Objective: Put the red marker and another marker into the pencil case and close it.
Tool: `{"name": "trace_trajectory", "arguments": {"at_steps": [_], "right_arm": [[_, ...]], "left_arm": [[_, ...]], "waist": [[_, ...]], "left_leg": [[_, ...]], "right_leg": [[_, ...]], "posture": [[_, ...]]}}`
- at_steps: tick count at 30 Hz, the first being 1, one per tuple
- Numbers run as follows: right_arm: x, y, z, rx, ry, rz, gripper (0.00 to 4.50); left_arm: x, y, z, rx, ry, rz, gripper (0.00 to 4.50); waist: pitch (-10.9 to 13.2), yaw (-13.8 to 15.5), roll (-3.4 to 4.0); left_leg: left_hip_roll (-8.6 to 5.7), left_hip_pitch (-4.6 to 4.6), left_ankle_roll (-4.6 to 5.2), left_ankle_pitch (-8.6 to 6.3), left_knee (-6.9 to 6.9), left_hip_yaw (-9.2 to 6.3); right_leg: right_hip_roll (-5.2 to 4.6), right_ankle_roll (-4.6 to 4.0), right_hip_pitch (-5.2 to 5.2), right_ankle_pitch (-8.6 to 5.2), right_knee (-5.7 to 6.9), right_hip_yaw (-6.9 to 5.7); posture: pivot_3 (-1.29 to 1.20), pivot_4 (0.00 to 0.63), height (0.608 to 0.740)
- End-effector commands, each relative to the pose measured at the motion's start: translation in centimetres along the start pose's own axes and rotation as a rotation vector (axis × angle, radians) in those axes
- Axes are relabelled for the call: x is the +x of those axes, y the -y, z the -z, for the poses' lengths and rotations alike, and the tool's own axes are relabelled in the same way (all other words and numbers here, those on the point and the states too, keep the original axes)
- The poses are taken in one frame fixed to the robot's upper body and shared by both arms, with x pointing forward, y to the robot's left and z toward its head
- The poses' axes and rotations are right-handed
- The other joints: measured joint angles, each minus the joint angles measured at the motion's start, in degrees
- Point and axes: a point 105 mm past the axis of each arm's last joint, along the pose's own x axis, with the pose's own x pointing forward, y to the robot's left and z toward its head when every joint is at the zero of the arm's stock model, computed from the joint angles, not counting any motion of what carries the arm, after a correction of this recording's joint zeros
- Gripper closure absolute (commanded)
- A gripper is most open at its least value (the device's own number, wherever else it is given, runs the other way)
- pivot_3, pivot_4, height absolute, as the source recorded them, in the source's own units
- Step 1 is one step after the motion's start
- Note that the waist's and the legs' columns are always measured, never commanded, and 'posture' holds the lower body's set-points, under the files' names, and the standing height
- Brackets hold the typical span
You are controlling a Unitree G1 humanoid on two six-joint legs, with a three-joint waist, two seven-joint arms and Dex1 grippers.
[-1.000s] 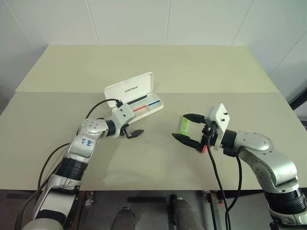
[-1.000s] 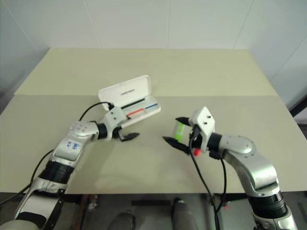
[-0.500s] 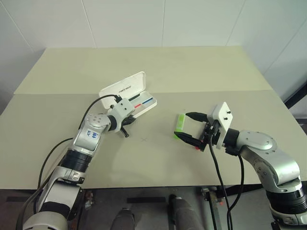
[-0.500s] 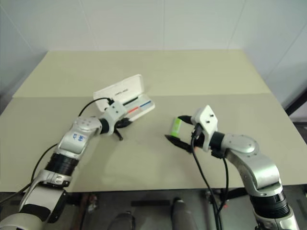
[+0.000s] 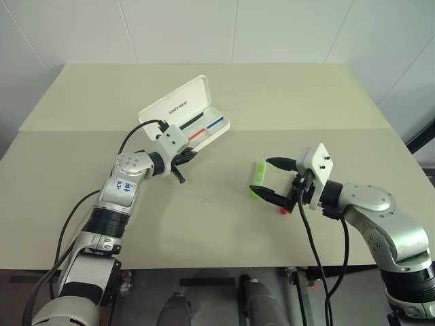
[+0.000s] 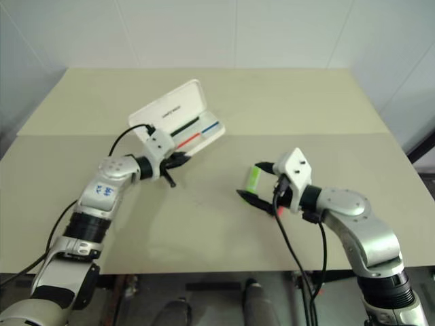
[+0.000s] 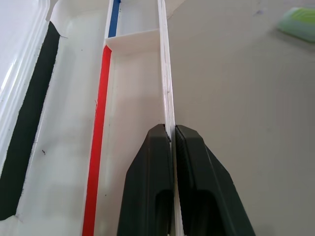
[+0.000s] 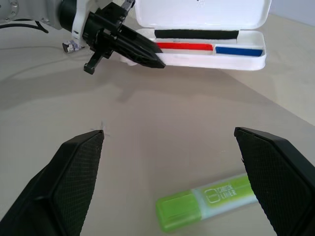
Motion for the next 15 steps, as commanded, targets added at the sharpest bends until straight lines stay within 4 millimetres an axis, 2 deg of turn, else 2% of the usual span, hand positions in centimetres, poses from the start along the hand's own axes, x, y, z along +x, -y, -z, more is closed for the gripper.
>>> {"name": "trace_trajectory", "arguments": {"at_steps": [1,6,11,15], "right_arm": [[-1.0,0.2,-1.3,-0.054,0.069,0.024,0.00],[-1.6,0.1,-1.2,-0.055,0.088,0.038,0.00],[-3.1,-1.5,-0.7,-0.030,0.097,-0.018,0.00],[-3.8,-1.8,-0.6,-0.017,0.108,-0.023,0.00]], "left_arm": [[-1.1,0.8,-1.8,0.051,0.065,0.091,4.46],[-1.6,2.0,-1.1,0.077,0.027,0.183,4.46],[-2.1,3.5,-0.8,0.078,0.029,0.265,4.46],[-2.3,4.7,-1.0,0.070,0.053,0.316,4.46]], "waist": [[0.0,0.0,0.00],[0.0,0.0,0.00],[0.0,0.0,0.00],[0.0,0.0,-0.01]], "left_leg": [[0.00,-0.01,0.01,-0.01,0.00,0.00],[0.00,0.00,0.12,-0.07,0.00,0.03],[0.00,0.00,0.15,-0.08,0.01,0.02],[-0.02,-0.02,0.15,-0.08,0.13,0.05]], "right_leg": [[0.00,0.00,0.00,0.00,0.00,0.00],[-0.01,-0.01,0.00,-0.01,-0.06,0.00],[0.00,-0.14,0.00,-0.08,-0.08,0.01],[-0.01,-0.22,0.01,-0.12,-0.08,0.04]], "posture": [[0.00,0.150,0.740],[0.00,0.150,0.740],[0.00,0.150,0.740],[0.00,0.150,0.740]]}}
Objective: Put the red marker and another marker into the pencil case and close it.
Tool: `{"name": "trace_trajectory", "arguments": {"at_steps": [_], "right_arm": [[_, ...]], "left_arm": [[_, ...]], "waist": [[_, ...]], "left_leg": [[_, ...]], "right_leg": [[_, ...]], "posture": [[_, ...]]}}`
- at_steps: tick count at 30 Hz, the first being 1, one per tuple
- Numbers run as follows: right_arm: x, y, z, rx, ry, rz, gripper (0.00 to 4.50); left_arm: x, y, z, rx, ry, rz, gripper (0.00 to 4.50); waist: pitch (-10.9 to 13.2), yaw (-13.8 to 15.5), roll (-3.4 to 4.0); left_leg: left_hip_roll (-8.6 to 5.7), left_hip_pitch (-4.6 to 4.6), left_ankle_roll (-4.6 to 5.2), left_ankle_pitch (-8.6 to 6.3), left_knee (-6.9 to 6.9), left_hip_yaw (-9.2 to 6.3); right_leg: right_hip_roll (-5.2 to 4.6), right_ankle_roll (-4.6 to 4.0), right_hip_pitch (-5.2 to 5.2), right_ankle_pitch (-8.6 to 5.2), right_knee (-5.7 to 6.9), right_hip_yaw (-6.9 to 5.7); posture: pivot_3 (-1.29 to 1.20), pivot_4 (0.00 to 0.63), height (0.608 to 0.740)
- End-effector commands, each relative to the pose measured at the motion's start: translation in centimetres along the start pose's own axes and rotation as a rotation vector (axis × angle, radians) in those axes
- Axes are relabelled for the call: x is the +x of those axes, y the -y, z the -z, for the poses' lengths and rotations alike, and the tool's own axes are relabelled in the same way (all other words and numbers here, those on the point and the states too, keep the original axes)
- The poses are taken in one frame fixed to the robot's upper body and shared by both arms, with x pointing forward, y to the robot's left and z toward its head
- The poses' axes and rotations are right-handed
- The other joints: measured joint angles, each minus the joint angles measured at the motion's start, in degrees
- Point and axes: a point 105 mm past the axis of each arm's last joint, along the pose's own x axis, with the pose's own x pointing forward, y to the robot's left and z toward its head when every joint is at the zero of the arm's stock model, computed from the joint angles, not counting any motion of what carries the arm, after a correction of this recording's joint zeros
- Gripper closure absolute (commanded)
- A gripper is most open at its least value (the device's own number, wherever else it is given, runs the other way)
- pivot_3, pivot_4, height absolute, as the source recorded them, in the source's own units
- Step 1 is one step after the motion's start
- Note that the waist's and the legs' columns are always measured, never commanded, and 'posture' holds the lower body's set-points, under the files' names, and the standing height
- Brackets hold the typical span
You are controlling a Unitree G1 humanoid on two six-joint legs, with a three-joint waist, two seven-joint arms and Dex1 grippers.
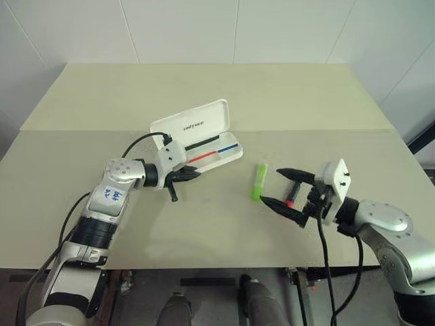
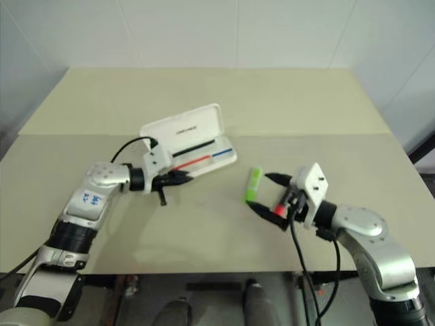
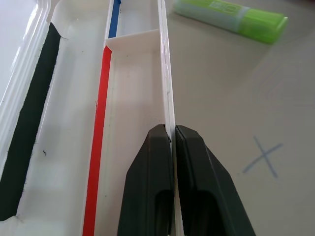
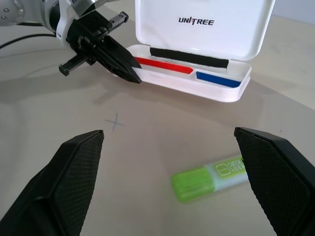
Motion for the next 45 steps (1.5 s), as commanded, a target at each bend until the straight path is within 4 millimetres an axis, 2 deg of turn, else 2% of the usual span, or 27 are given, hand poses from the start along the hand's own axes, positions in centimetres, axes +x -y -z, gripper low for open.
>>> {"name": "trace_trajectory", "arguments": {"at_steps": [1,4,9,11,15,21,28,32,37,45], "right_arm": [[-1.0,-0.4,-1.5,-0.053,0.057,-0.005,0.00],[-1.6,-1.8,-0.4,-0.062,0.021,-0.074,0.00],[-2.3,-3.7,0.9,-0.072,-0.023,-0.175,0.00],[-2.6,-4.2,1.5,-0.083,-0.051,-0.213,0.00],[-2.6,-4.0,1.6,-0.090,-0.051,-0.208,0.00],[-2.8,-3.7,2.1,-0.098,-0.086,-0.185,0.00],[-2.9,-3.6,2.0,-0.098,-0.090,-0.166,0.00],[-2.6,-3.3,2.0,-0.103,-0.088,-0.158,0.00],[-2.5,-3.0,1.9,-0.107,-0.089,-0.155,0.00],[-2.3,-2.6,1.8,-0.114,-0.090,-0.154,0.00]], "left_arm": [[-0.1,1.3,-1.9,0.044,0.078,0.059,4.46],[-0.2,2.7,-2.0,0.040,0.095,0.125,4.46],[-0.5,3.7,-1.5,0.044,0.082,0.182,4.46],[-0.7,4.1,-1.4,0.057,0.080,0.210,4.46],[-1.4,4.4,-0.8,0.080,0.056,0.240,4.46],[-2.8,4.9,2.2,0.180,-0.065,0.303,4.46],[-3.6,4.5,2.5,0.210,-0.077,0.313,4.46],[-3.5,4.5,3.4,0.209,-0.089,0.315,4.46],[-3.3,5.6,3.0,0.183,0.018,0.368,4.46],[-3.3,6.6,3.7,0.159,0.061,0.387,4.46]], "waist": [[0.0,0.0,-0.01],[0.0,0.0,-0.01],[0.0,-0.1,-0.02],[0.0,-0.2,-0.04],[0.1,-0.2,-0.11],[0.1,-0.2,-0.11],[0.1,0.0,-0.19],[0.1,0.0,-0.19],[0.1,-0.1,-0.19],[0.1,0.0,-0.19]], "left_leg": [[0.00,0.00,0.00,0.00,-0.01,0.01],[0.01,0.00,0.01,0.01,-0.04,0.02],[-0.01,-0.02,0.01,0.01,0.04,0.21],[-0.01,0.00,0.01,0.01,0.05,0.28],[-0.01,0.01,0.01,0.01,0.12,0.33],[-0.01,0.03,0.01,0.01,0.07,0.37],[-0.01,0.00,0.01,0.00,0.10,0.37],[-0.01,0.02,0.01,0.01,0.10,0.37],[-0.01,0.02,0.01,0.01,0.11,0.37],[-0.01,0.02,0.01,0.00,0.10,0.37]], "right_leg": [[0.01,-0.09,0.00,-0.05,0.01,0.01],[0.02,-0.12,0.02,-0.07,0.07,0.01],[0.02,-0.14,0.03,-0.08,0.05,0.17],[0.03,-0.50,0.03,-0.29,0.08,0.23],[0.03,-0.51,0.03,-0.28,0.13,0.26],[0.03,-0.54,0.03,-0.30,0.11,0.28],[0.02,-0.54,0.03,-0.29,0.10,0.29],[0.03,-0.54,0.03,-0.29,0.13,0.29],[0.03,-0.54,0.03,-0.29,0.15,0.29],[0.02,-0.54,0.03,-0.29,0.15,0.29]], "posture": [[0.00,0.150,0.740],[0.00,0.150,0.740],[0.00,0.150,0.740],[0.00,0.150,0.740],[0.00,0.150,0.740],[0.00,0.150,0.740],[0.00,0.150,0.740],[0.00,0.150,0.740],[0.00,0.150,0.740],[0.00,0.150,0.740]]}}
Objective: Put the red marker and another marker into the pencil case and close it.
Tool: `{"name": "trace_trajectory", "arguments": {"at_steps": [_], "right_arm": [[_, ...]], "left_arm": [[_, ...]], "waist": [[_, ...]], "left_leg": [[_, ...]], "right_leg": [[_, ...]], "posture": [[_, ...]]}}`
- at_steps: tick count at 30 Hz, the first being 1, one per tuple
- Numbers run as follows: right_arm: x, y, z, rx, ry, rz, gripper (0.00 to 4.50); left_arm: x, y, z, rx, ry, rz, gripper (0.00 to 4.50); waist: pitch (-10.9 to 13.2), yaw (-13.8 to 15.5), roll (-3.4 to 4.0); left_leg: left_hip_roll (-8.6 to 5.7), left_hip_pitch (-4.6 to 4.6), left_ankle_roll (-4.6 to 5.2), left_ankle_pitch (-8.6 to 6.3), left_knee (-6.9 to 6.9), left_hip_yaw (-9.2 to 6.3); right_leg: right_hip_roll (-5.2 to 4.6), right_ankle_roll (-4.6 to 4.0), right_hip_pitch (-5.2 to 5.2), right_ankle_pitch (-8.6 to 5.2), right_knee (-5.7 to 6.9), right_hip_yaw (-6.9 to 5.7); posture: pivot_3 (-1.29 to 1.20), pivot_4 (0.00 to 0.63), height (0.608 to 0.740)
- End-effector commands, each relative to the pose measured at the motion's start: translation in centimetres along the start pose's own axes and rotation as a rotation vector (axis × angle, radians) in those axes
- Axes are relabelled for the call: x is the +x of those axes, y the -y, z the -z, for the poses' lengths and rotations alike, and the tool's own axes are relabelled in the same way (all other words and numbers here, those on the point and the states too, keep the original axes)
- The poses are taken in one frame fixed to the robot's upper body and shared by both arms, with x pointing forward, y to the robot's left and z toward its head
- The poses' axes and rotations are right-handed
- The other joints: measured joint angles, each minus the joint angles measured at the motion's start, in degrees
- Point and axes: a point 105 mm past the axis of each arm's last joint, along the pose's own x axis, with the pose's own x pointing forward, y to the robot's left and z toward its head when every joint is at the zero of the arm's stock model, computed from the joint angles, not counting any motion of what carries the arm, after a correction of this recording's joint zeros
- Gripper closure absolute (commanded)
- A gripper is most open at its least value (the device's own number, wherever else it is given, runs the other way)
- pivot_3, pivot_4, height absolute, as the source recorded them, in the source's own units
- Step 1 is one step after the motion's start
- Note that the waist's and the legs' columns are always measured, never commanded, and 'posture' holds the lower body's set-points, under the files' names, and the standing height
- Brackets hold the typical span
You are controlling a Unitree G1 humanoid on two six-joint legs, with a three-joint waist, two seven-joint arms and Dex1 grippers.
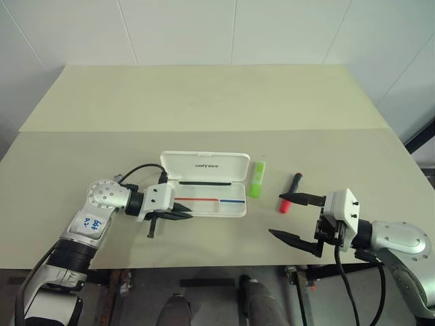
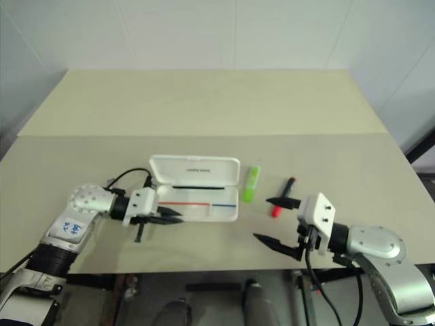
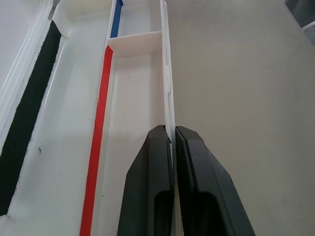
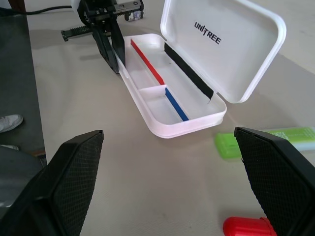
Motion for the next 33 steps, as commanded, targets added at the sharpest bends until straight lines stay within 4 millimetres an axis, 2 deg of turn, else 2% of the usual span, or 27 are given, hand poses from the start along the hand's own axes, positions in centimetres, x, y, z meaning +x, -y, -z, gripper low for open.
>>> {"name": "trace_trajectory", "arguments": {"at_steps": [1,4,13,16,27,33], "right_arm": [[0.0,0.2,-0.6,-0.028,0.005,0.002,0.00],[0.0,0.2,-0.7,-0.029,0.008,-0.003,0.00],[0.1,0.1,-1.0,-0.017,0.046,-0.011,0.00],[0.2,0.1,-1.0,-0.013,0.047,-0.008,0.00],[0.6,0.6,-3.1,0.015,0.175,0.034,0.00],[0.7,0.2,-3.2,0.026,0.185,0.032,0.00]], "left_arm": [[0.0,0.5,0.0,-0.021,0.046,0.007,4.46],[0.0,0.8,0.7,-0.010,0.016,0.018,4.46],[0.2,0.1,1.5,-0.008,-0.019,-0.037,4.46],[0.3,0.1,1.9,-0.013,-0.028,-0.037,3.71],[0.4,0.0,1.7,-0.021,-0.010,-0.043,0.05],[0.5,-0.1,1.3,-0.030,0.001,-0.052,0.05]], "waist": [[0.0,0.0,0.00],[0.0,0.0,0.00],[0.0,-0.1,0.00],[0.0,-0.1,-0.01],[0.0,-0.1,-0.01],[0.0,-0.1,-0.01]], "left_leg": [[0.00,0.00,0.00,0.00,0.00,0.00],[0.00,0.01,0.00,0.00,0.01,0.00],[0.00,0.10,0.01,0.00,0.11,0.01],[-0.01,0.14,0.02,0.01,0.19,0.01],[-0.01,0.12,0.02,0.00,0.23,0.01],[-0.01,0.12,0.06,-0.02,0.21,0.01]], "right_leg": [[0.00,0.00,0.00,0.00,0.00,0.00],[0.00,0.00,0.00,0.00,0.01,0.00],[0.01,-0.04,0.00,-0.02,0.25,0.02],[0.01,-0.05,0.03,-0.02,0.32,0.03],[0.02,-0.08,0.05,0.00,0.32,0.04],[0.02,-0.07,0.05,-0.01,0.31,0.04]], "posture": [[0.00,0.150,0.740],[0.00,0.150,0.740],[0.00,0.150,0.740],[0.00,0.150,0.740],[0.00,0.150,0.740],[0.00,0.150,0.740]]}}
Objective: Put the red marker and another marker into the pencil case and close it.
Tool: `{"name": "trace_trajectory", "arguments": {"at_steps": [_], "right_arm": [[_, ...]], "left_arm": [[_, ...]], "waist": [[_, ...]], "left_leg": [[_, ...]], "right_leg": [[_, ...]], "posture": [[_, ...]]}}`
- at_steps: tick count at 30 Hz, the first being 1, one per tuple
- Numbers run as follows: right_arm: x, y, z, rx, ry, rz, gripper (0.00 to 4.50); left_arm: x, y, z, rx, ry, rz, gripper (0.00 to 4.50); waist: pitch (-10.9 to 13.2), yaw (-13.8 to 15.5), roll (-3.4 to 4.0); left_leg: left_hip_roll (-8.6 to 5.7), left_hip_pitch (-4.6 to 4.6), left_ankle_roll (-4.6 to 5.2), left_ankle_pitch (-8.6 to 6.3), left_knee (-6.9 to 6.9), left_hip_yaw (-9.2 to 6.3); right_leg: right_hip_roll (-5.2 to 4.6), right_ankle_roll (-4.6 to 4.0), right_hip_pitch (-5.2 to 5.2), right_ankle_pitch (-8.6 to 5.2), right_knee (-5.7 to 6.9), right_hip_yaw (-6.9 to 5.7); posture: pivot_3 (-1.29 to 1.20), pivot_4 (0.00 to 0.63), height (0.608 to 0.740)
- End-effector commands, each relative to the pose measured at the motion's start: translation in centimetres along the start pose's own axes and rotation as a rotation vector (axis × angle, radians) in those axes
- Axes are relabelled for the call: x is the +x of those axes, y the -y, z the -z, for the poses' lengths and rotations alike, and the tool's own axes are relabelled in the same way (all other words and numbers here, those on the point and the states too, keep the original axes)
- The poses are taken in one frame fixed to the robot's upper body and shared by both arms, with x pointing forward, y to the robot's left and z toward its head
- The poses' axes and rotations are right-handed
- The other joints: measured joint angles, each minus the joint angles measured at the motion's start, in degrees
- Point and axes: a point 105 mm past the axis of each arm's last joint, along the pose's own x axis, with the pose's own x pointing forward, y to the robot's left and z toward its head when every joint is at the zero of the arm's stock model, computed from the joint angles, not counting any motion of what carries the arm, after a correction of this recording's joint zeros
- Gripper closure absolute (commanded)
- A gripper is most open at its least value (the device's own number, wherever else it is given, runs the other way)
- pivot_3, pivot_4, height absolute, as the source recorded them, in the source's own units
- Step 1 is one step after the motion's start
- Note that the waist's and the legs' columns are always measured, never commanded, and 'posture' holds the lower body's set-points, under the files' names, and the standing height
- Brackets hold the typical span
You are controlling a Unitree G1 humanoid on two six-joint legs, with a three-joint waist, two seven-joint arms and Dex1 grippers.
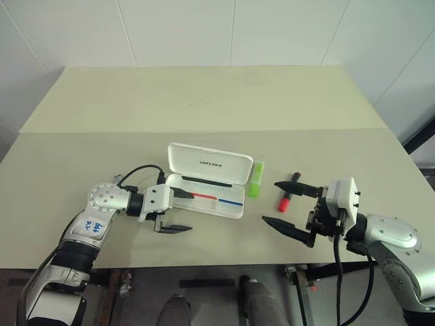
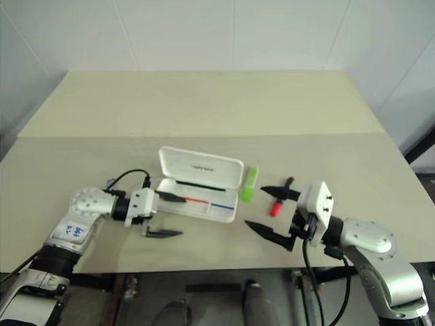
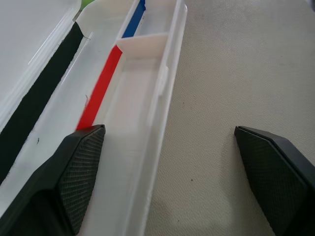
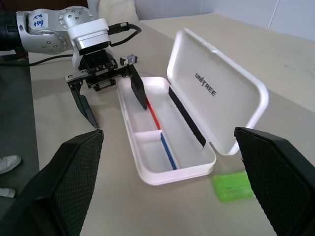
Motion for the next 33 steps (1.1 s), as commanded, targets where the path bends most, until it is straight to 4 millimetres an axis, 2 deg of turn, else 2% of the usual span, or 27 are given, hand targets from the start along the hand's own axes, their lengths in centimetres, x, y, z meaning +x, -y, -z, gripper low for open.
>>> {"name": "trace_trajectory", "arguments": {"at_steps": [1,11,25,33], "right_arm": [[-0.1,-0.4,-1.1,-0.034,0.026,-0.009,0.00],[-0.3,-0.2,-0.8,-0.047,0.002,-0.008,0.00],[-0.2,0.4,-0.6,-0.060,-0.010,-0.013,0.00],[-0.1,0.8,-0.6,-0.069,-0.009,-0.002,0.00]], "left_arm": [[0.3,0.6,0.1,-0.029,0.003,0.017,0.05],[0.5,1.1,-2.3,-0.047,0.071,0.036,0.05],[0.6,0.8,-8.7,-0.004,0.205,0.043,0.05],[0.7,-1.3,-12.8,0.016,0.352,-0.029,0.05]], "waist": [[0.0,0.0,0.00],[0.0,0.0,-0.01],[0.0,-0.1,-0.04],[0.1,-0.1,-0.09]], "left_leg": [[0.00,0.00,0.00,0.00,0.01,0.00],[0.00,-0.03,0.00,0.00,0.00,0.00],[0.00,-0.04,0.00,0.00,0.01,-0.01],[-0.01,-0.05,0.00,0.00,0.01,-0.01]], "right_leg": [[0.00,0.00,0.00,0.00,0.01,0.00],[0.00,0.00,-0.01,-0.01,-0.01,0.00],[0.00,0.01,-0.01,-0.02,-0.04,0.01],[0.01,0.02,-0.01,-0.02,-0.07,0.01]], "posture": [[0.00,0.150,0.740],[0.00,0.150,0.740],[0.00,0.150,0.740],[0.00,0.150,0.740]]}}
